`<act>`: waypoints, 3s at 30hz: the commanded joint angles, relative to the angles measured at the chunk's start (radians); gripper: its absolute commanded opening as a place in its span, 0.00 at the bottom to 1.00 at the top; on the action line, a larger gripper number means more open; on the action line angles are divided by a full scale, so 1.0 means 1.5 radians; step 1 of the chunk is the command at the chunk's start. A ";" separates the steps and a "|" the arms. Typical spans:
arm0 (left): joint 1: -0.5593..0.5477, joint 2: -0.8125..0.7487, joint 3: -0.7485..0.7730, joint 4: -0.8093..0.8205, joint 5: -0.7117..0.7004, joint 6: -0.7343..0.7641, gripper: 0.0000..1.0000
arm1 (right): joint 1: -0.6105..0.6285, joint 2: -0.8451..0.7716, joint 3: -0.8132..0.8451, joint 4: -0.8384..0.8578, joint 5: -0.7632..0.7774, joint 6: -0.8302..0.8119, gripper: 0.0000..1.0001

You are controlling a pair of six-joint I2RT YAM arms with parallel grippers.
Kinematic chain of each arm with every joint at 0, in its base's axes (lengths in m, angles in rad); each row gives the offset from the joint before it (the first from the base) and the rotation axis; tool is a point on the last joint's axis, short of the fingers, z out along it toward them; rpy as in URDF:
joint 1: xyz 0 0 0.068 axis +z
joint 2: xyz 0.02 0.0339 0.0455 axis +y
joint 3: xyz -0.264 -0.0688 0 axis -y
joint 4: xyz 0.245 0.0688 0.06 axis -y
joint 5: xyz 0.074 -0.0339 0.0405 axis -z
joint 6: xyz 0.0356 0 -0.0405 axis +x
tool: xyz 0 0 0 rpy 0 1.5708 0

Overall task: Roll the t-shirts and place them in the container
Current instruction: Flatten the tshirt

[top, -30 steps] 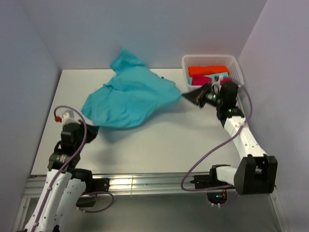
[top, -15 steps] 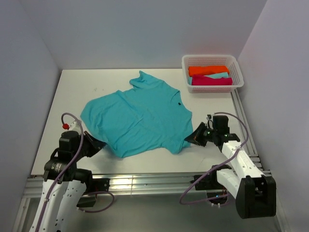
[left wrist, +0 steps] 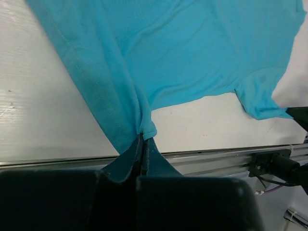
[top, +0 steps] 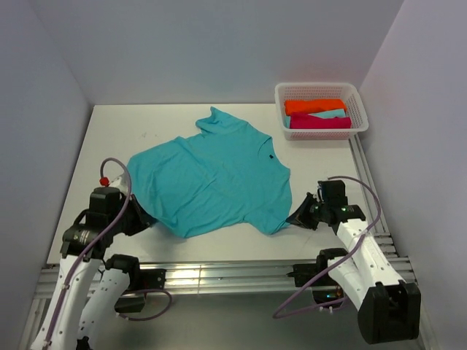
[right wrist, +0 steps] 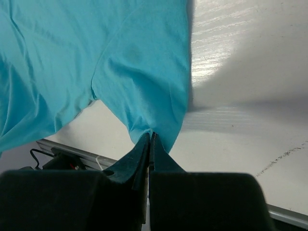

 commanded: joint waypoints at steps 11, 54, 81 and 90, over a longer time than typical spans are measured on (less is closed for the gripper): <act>-0.020 0.300 0.081 -0.011 -0.064 0.030 0.01 | 0.004 0.107 0.121 0.014 0.030 -0.001 0.00; -0.110 0.555 0.159 -0.084 -0.129 0.006 0.00 | 0.098 0.161 0.141 -0.081 0.059 -0.069 0.08; -0.109 0.518 0.148 -0.077 -0.129 0.005 0.00 | 0.062 0.567 0.408 0.174 0.300 -0.049 0.50; -0.110 0.525 0.154 -0.067 -0.130 0.003 0.00 | 0.104 0.666 0.461 0.181 0.368 0.000 0.34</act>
